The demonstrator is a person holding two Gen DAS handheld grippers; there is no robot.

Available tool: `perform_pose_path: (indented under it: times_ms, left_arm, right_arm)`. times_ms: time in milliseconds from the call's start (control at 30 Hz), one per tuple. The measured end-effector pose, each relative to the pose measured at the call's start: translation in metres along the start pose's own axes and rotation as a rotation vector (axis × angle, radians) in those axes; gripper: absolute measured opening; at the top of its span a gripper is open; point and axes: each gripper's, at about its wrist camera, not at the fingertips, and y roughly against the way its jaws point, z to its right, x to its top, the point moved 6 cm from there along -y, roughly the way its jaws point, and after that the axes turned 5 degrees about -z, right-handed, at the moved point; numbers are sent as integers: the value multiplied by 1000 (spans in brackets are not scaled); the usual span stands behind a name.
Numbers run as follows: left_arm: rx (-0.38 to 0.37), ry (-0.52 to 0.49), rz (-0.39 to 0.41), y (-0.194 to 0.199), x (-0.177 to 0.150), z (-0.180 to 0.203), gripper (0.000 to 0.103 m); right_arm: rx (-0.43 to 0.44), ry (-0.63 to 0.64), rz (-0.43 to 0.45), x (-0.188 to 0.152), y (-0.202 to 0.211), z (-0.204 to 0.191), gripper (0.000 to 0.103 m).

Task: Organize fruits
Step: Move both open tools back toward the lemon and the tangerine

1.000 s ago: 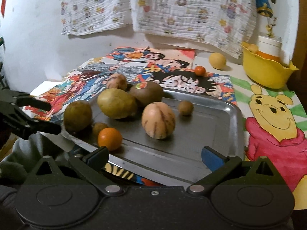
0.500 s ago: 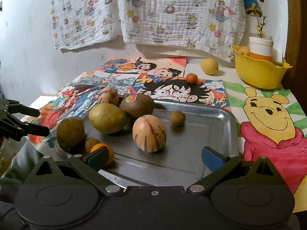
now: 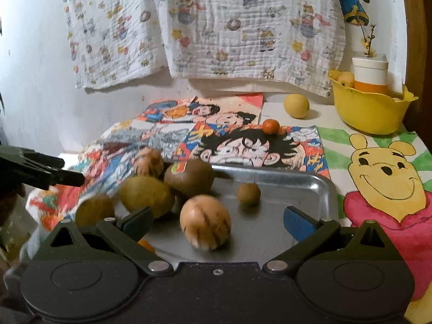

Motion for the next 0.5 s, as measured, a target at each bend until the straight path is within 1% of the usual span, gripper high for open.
perform_pose_path:
  times_ms: [100,200,367,500]
  left_arm:
    - [29,-6,2,-9,12,4,103]
    - [26,-15,-1,-17,24,11,103]
    - [25,-63,13,-28,48,23,103]
    - [19,-92,10,-42,71,31,103]
  right_arm:
    - [27,-61,13,10,-4,9,102]
    - [40,-97,21,21,-9,19,102]
    - [8,-93,19,47,-23,35,102]
    - [-7,-118,2,72,-39,52,102]
